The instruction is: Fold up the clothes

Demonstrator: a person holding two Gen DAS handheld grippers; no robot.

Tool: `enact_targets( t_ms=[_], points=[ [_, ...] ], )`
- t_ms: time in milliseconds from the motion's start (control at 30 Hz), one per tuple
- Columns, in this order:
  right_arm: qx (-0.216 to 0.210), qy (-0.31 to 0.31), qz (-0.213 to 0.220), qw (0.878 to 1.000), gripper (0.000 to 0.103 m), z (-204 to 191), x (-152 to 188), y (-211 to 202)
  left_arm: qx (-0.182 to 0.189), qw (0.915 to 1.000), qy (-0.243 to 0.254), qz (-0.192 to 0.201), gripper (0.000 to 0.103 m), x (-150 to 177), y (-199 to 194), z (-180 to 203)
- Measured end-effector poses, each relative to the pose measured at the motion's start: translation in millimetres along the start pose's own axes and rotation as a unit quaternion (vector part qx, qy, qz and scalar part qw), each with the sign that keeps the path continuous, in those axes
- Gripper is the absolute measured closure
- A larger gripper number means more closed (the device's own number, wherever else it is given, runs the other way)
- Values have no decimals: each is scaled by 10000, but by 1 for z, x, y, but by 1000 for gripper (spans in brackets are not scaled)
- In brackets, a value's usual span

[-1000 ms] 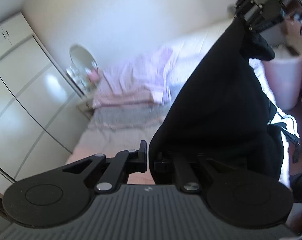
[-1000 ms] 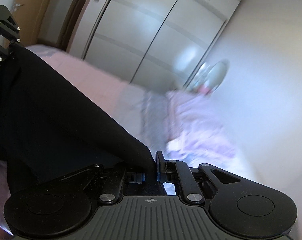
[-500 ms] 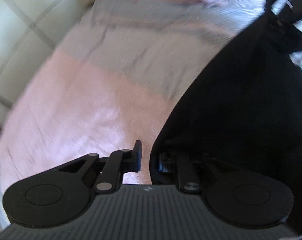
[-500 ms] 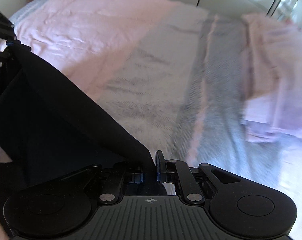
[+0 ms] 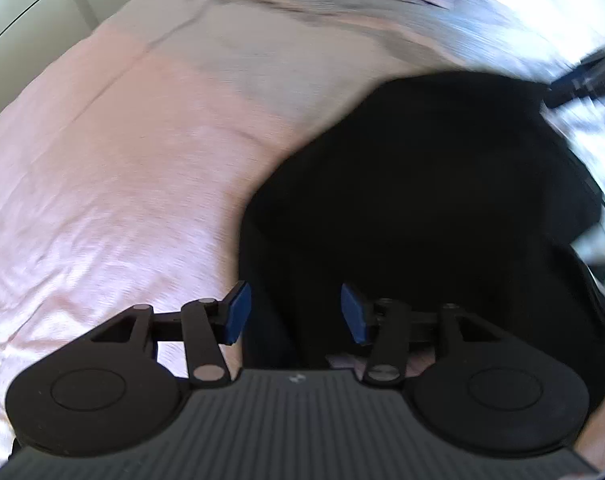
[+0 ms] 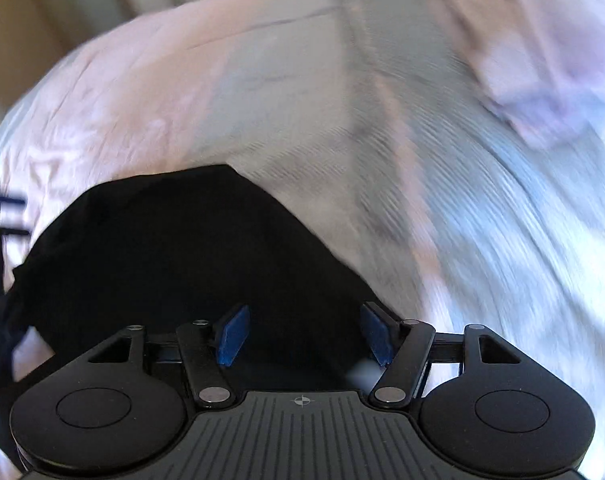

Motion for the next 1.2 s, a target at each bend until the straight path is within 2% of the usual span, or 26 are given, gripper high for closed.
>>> enact_targets(
  t_ms=[67, 133, 233, 300, 433, 533, 600, 633, 667, 700, 833, 933, 1000, 1067, 1167, 1200],
  points=[
    [123, 678, 70, 9976, 37, 17, 38, -26, 251, 9992, 285, -80, 58, 11, 1, 26],
    [125, 1414, -102, 9898, 35, 33, 81, -39, 600, 9960, 655, -92, 58, 20, 0, 56],
    [25, 1824, -323, 9827, 35, 41, 126, -38, 1017, 9897, 1008, -90, 57, 28, 3, 95],
    [-51, 1979, -403, 9794, 35, 45, 149, -35, 1107, 9879, 1074, -154, 57, 29, 13, 107],
    [-560, 2266, -324, 9718, 35, 60, 150, -15, 1287, 9839, 1205, -283, 56, 31, 33, 131],
    [-973, 2493, -386, 9628, 36, 66, 151, 7, 1228, 9856, 1067, -454, 56, 32, 45, 134],
    [-1093, 2575, -534, 9586, 76, 68, 149, 7, 1217, 9862, 988, -528, 56, 32, 48, 135],
    [-1119, 2591, -600, 9575, 80, 71, 148, 3, 1216, 9863, 958, -564, 56, 32, 48, 136],
    [-1164, 2604, -630, 9564, 95, 75, 147, -2, 1236, 9862, 925, -598, 56, 31, 49, 138],
    [-1193, 2567, -634, 9570, 97, 79, 144, -7, 1294, 9856, 895, -620, 57, 27, 48, 141],
    [-1124, 1974, -535, 9724, 100, 98, 119, -32, 1572, 9825, 890, -454, 57, 5, 43, 162],
    [-874, 1836, -364, 9784, 100, 123, 98, -36, 1574, 9833, 859, -298, 56, -12, 45, 176],
    [-731, 1696, -392, 9820, 100, 125, 93, -29, 1521, 9853, 731, -262, 56, -17, 45, 177],
    [-575, 1535, -470, 9853, 100, 123, 92, -23, 1429, 9877, 596, -196, 56, -14, 36, 173],
    [-341, 1531, -529, 9862, 96, 113, 97, -23, 1157, 9926, 308, -184, 52, 10, 7, 154],
    [-248, 1565, -502, 9861, 85, 112, 99, -26, 1041, 9942, 208, -174, 51, 20, -4, 147]
  ],
)
Point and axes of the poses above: each gripper's, at about its wrist camera, not at the fingertips, and y roughly the way its jaws point, z to its right, x to its underside, the point moved 2 cm from there along y, roughly the way its jaws point, and after that the axes turned 11 degrees about x, right-handed, at the moved point
